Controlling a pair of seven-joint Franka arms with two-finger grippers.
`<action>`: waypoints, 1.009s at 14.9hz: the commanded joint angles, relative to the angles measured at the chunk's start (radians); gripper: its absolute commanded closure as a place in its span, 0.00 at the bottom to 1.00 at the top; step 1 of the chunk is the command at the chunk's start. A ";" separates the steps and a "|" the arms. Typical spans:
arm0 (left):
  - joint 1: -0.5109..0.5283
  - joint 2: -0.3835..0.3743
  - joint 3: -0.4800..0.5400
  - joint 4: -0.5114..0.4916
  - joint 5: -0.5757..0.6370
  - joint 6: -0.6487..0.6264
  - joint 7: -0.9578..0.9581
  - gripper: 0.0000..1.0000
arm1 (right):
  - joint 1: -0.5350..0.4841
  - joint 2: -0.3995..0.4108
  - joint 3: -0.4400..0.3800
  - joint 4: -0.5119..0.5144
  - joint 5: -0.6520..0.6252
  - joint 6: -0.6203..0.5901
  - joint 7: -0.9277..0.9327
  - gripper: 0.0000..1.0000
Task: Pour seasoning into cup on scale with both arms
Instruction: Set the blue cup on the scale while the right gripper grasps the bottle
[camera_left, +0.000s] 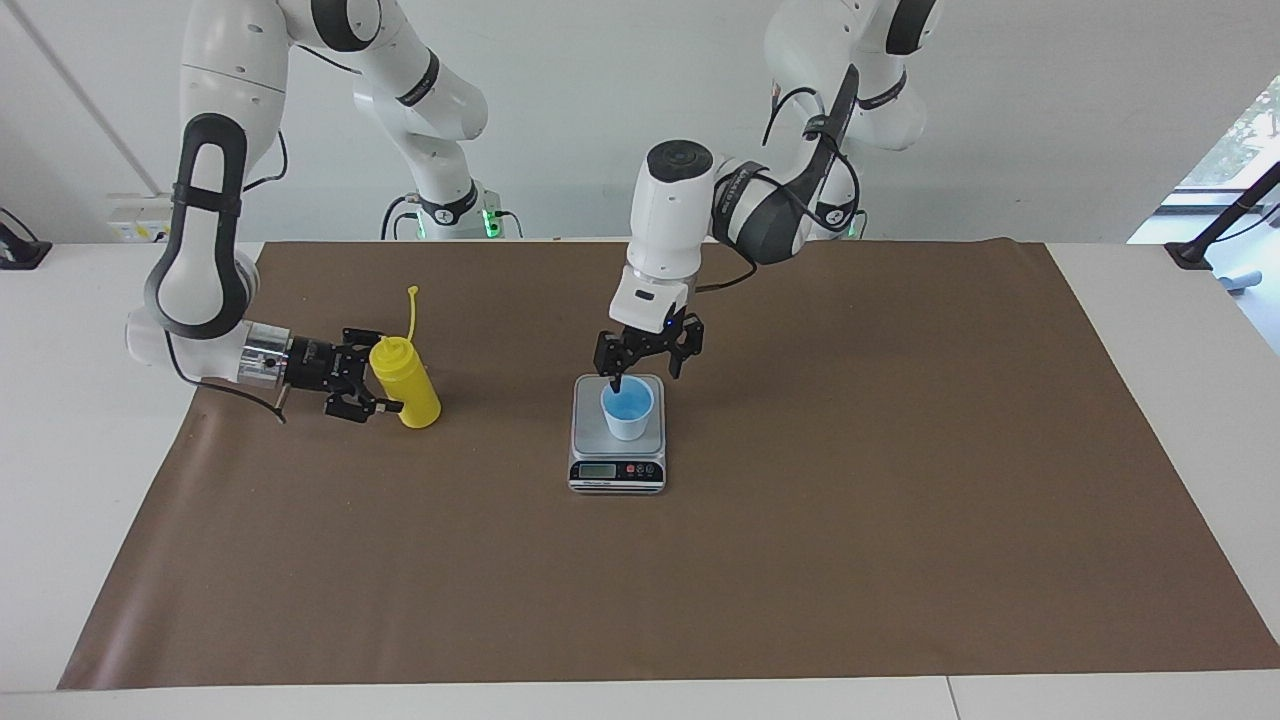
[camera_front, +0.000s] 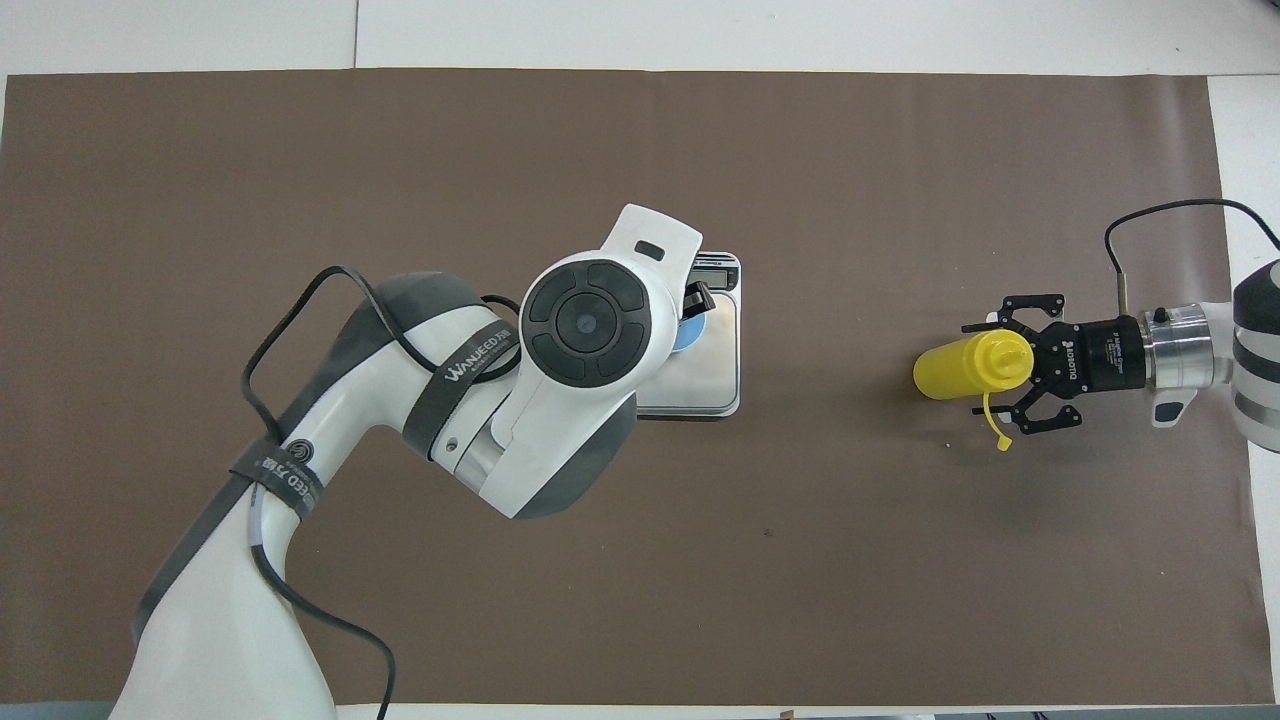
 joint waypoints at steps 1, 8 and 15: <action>0.052 -0.107 0.007 -0.128 0.017 -0.018 0.117 0.00 | 0.005 -0.023 0.002 -0.030 0.030 0.030 -0.022 0.00; 0.311 -0.188 0.005 -0.219 0.017 -0.032 0.574 0.00 | 0.006 -0.023 0.002 -0.030 0.036 0.042 -0.019 0.54; 0.484 -0.225 0.016 -0.155 -0.015 -0.122 0.820 0.00 | 0.025 -0.023 0.002 -0.015 0.039 0.044 -0.008 1.00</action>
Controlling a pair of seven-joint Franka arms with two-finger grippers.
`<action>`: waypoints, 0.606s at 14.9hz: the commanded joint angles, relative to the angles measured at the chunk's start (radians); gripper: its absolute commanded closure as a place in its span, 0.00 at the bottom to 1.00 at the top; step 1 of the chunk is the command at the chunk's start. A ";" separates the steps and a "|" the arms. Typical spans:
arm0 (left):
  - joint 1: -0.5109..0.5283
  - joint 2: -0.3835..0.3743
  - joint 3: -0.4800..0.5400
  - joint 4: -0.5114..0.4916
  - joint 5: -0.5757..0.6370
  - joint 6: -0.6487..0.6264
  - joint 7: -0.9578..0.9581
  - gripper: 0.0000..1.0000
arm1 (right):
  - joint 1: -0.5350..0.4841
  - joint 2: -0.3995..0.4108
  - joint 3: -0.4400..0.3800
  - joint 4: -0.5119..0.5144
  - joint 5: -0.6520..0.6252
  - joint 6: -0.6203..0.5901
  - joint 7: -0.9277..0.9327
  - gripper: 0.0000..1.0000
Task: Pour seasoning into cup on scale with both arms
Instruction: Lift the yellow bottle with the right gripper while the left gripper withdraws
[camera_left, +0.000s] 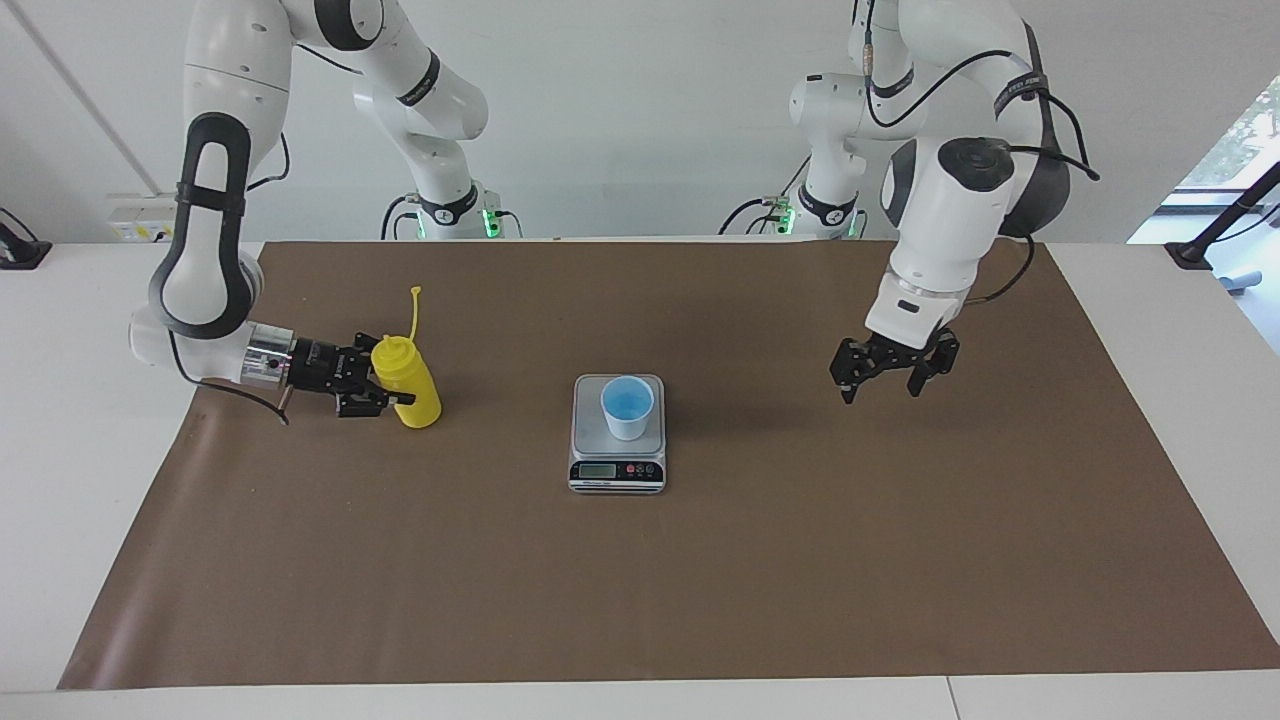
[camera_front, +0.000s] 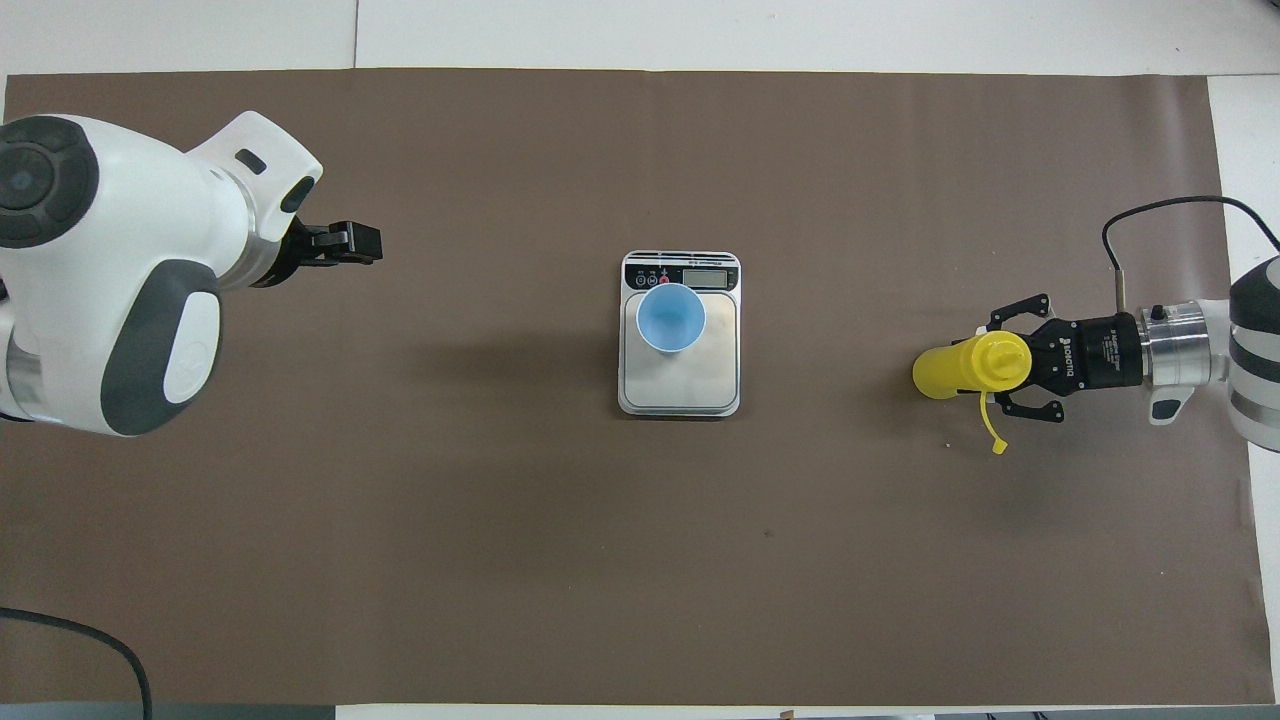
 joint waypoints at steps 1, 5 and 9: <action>0.035 -0.049 -0.002 0.028 -0.016 -0.106 0.110 0.00 | 0.024 -0.023 0.004 -0.004 0.033 0.031 0.021 1.00; 0.100 -0.100 0.000 0.076 -0.016 -0.252 0.277 0.00 | 0.075 -0.063 0.005 0.054 0.019 0.058 0.195 1.00; 0.155 -0.101 0.001 0.151 -0.065 -0.365 0.340 0.00 | 0.185 -0.138 0.002 0.066 -0.013 0.133 0.381 1.00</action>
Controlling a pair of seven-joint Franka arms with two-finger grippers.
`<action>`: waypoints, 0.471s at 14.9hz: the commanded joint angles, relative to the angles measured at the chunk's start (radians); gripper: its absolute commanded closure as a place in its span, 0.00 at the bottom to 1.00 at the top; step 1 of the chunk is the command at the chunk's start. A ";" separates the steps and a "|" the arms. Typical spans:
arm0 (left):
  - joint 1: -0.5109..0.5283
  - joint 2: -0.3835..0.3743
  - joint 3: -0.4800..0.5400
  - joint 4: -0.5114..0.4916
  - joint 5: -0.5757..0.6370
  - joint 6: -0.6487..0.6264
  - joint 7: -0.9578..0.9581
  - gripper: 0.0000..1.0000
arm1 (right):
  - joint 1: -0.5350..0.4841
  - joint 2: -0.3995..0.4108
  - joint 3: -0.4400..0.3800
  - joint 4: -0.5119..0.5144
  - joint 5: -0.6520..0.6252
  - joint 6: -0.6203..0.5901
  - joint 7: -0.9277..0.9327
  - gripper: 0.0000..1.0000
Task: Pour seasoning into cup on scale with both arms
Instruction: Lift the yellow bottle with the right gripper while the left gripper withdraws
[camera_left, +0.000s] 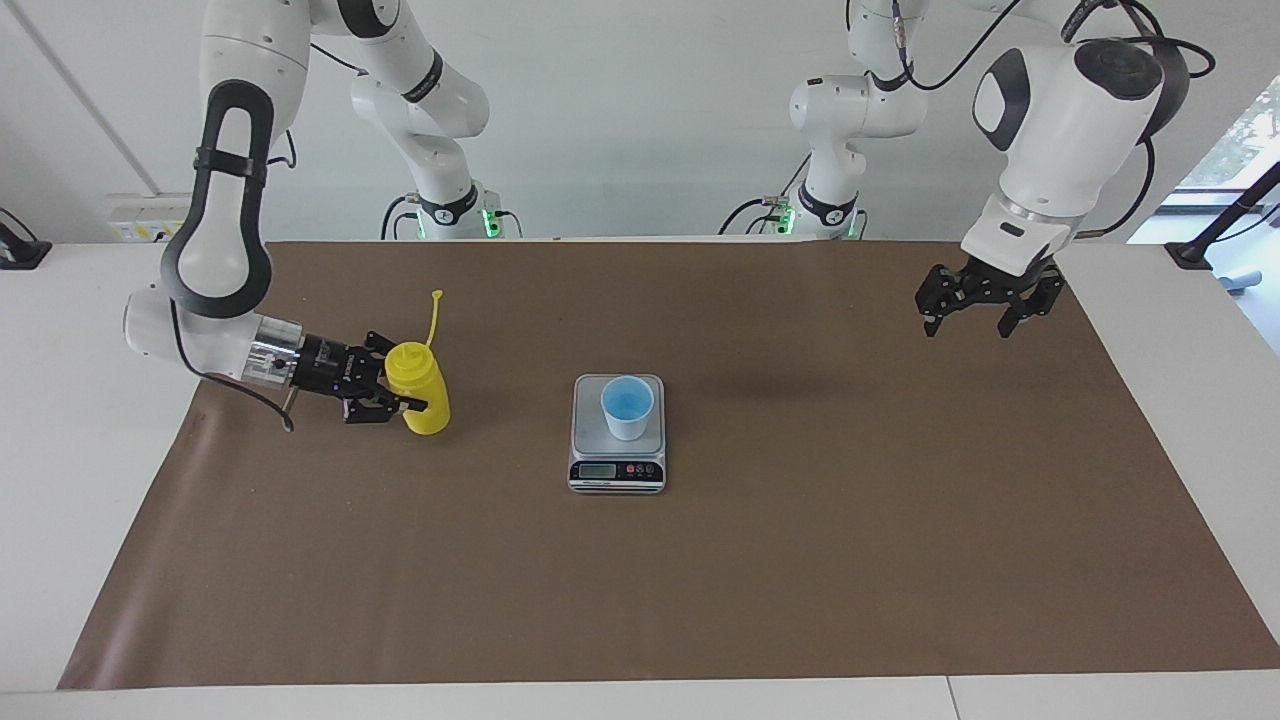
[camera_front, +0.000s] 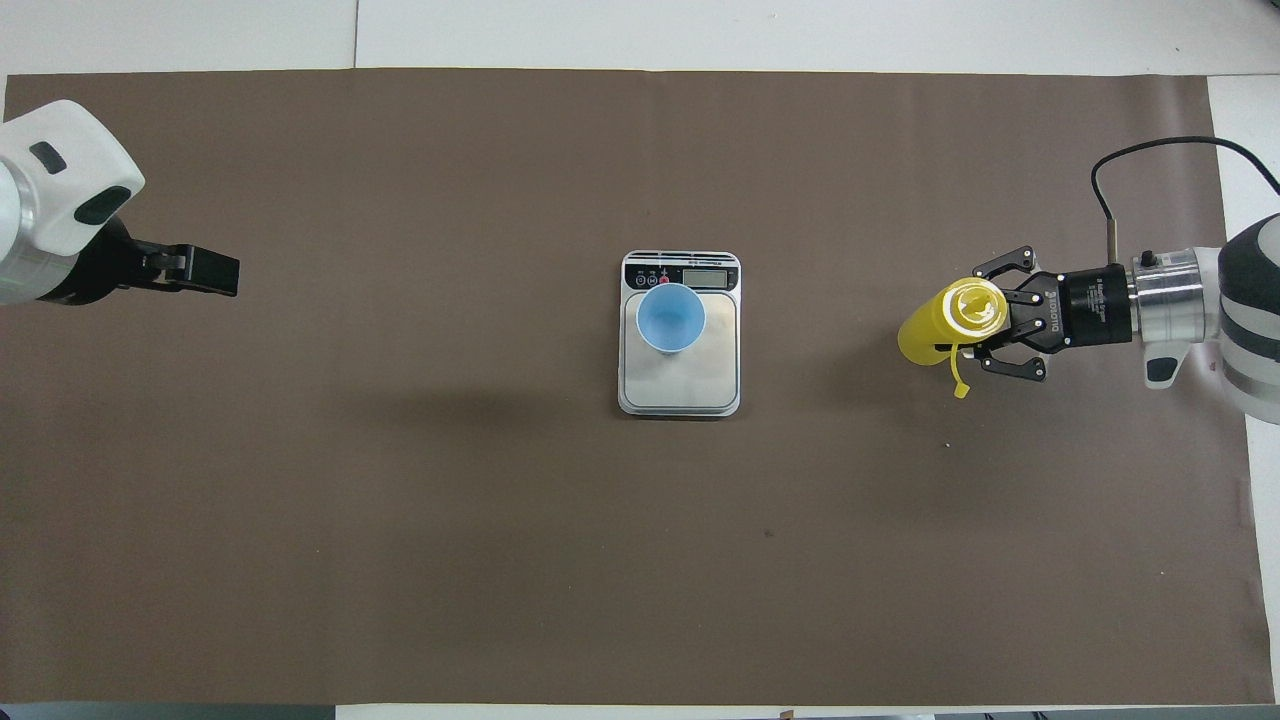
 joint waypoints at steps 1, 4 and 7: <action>0.049 0.004 -0.004 0.065 -0.053 -0.090 0.074 0.00 | 0.100 -0.075 0.001 0.007 -0.058 0.078 0.167 1.00; 0.067 0.004 -0.004 0.100 -0.058 -0.146 0.098 0.00 | 0.209 -0.081 0.003 0.067 -0.174 0.129 0.321 1.00; 0.089 0.004 -0.004 0.110 -0.095 -0.167 0.122 0.00 | 0.311 -0.073 0.004 0.095 -0.276 0.199 0.480 1.00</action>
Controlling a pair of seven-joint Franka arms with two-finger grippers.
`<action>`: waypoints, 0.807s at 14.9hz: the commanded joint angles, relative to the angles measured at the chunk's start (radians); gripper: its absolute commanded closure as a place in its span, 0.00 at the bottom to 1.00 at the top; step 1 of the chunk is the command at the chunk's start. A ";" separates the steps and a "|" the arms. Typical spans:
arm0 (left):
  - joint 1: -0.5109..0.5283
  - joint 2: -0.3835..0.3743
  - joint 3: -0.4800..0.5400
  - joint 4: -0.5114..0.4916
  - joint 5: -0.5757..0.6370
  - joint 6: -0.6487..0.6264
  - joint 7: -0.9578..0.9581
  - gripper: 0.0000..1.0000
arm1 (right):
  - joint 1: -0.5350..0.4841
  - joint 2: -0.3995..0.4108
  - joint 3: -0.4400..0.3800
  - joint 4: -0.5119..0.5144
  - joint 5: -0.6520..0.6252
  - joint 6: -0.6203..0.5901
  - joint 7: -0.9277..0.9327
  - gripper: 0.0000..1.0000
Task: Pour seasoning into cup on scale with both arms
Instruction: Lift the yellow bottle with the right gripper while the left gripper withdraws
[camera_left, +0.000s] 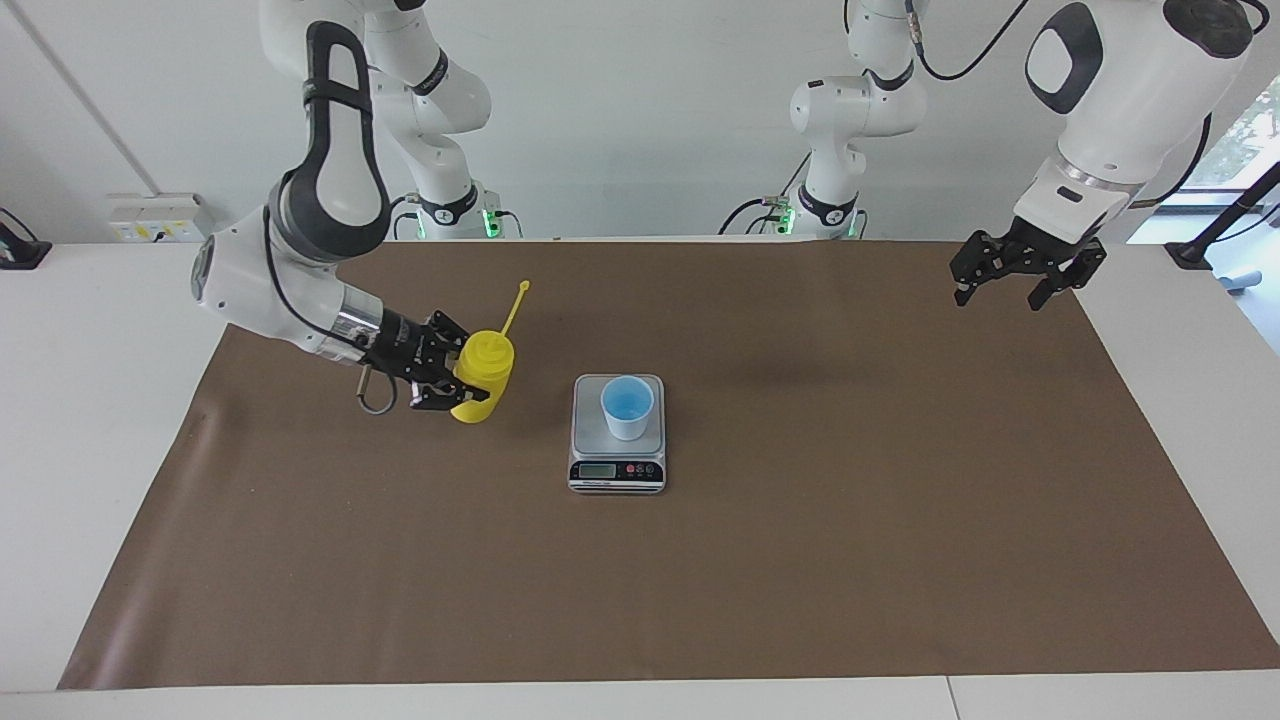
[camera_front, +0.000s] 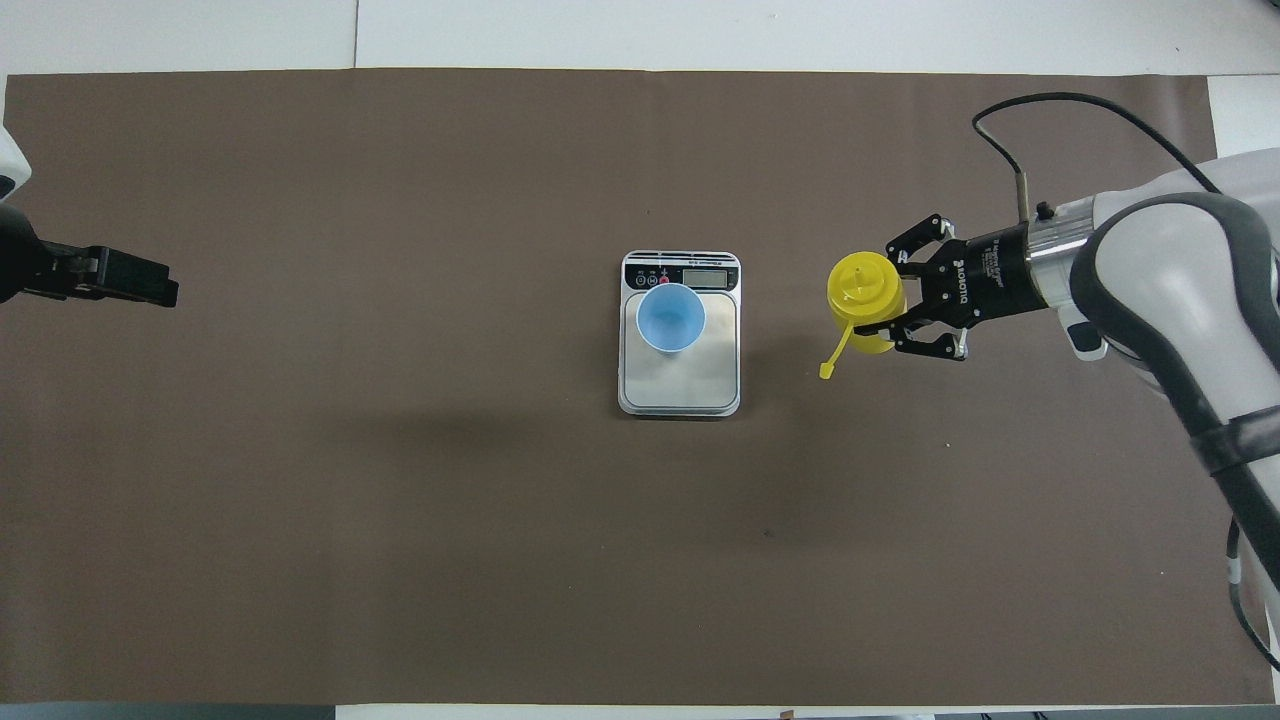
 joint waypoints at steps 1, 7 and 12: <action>0.020 0.006 -0.004 0.028 -0.029 -0.044 0.035 0.00 | 0.079 0.005 -0.003 0.022 -0.078 0.062 0.108 1.00; 0.020 0.003 -0.013 0.108 -0.018 -0.160 0.030 0.00 | 0.205 0.010 -0.001 0.022 -0.348 0.134 0.309 1.00; 0.020 -0.030 -0.013 0.084 -0.018 -0.178 0.033 0.00 | 0.232 0.008 -0.001 0.017 -0.535 0.119 0.372 1.00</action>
